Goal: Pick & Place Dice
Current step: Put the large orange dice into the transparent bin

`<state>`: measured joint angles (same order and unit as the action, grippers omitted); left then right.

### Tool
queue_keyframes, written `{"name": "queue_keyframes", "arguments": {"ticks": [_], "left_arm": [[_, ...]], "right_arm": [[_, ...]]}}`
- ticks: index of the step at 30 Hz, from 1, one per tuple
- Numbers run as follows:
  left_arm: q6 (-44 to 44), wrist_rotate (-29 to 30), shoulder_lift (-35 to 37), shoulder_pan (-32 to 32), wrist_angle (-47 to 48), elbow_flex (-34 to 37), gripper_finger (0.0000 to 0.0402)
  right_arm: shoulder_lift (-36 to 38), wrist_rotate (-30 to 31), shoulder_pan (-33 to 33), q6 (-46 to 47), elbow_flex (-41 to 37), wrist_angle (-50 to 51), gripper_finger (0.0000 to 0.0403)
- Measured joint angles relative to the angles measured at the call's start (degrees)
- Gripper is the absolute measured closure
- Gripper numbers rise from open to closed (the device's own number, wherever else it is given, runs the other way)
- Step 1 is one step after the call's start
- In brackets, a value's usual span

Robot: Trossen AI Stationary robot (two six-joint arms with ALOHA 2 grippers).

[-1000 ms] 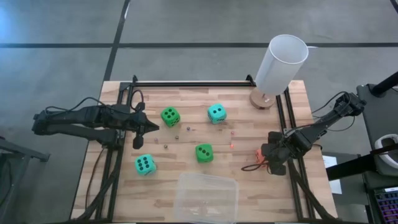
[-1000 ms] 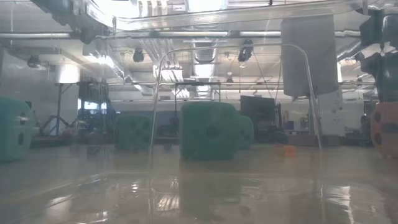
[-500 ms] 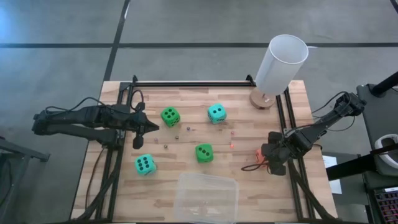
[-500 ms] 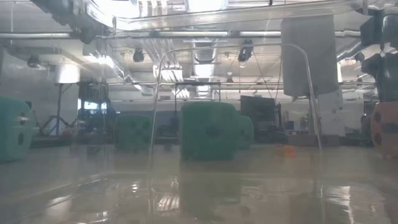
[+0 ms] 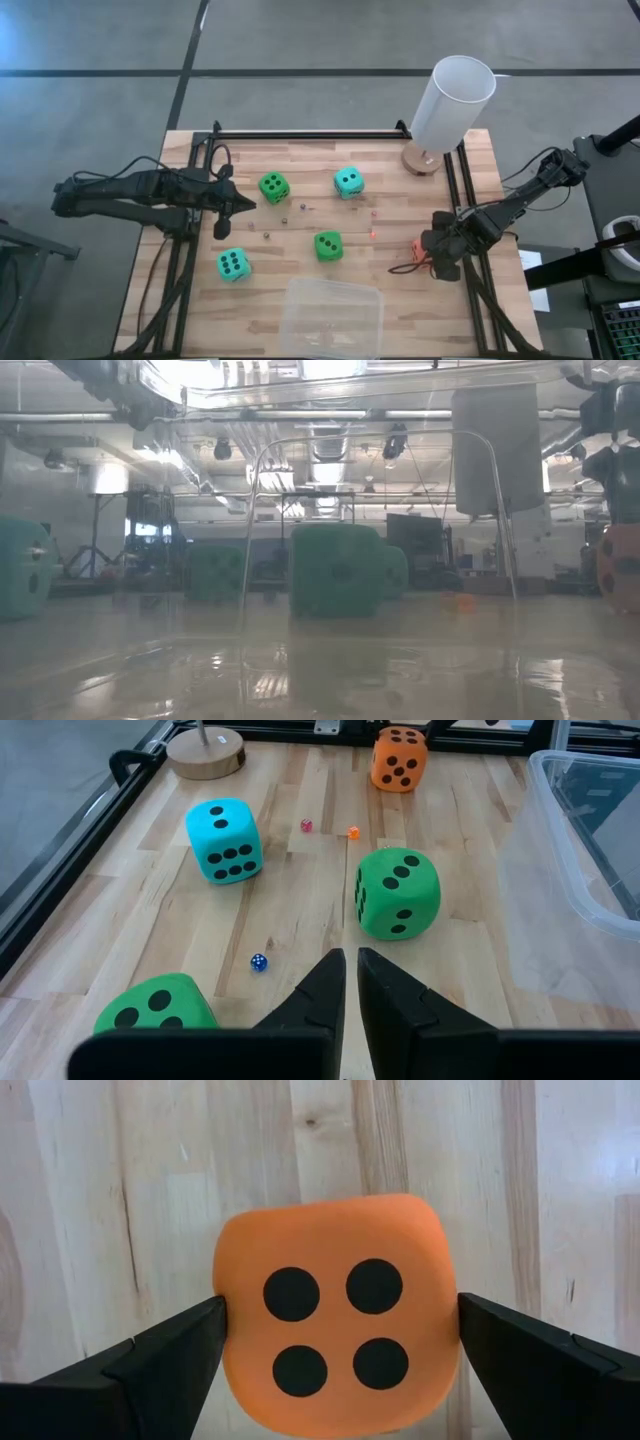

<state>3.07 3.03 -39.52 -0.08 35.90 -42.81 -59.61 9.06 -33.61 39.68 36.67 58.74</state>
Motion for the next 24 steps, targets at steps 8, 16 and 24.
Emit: {"name": "queue_keyframes", "arguments": {"ticks": [8,16,24], "left_arm": [[0.0,0.0,0.0,0.0,0.0,0.0,0.0364],[0.0,0.0,0.0,0.0,0.0,0.0,0.0364],[0.0,0.0,0.0,0.0,0.0,0.0,0.0364]], "right_arm": [[0.0,0.0,0.0,-0.5,0.0,0.2,0.0019],[0.0,0.0,0.0,-0.5,-0.1,0.2,0.0019],[0.0,0.0,0.0,0.1,-0.7,-0.5,0.0019]]}}
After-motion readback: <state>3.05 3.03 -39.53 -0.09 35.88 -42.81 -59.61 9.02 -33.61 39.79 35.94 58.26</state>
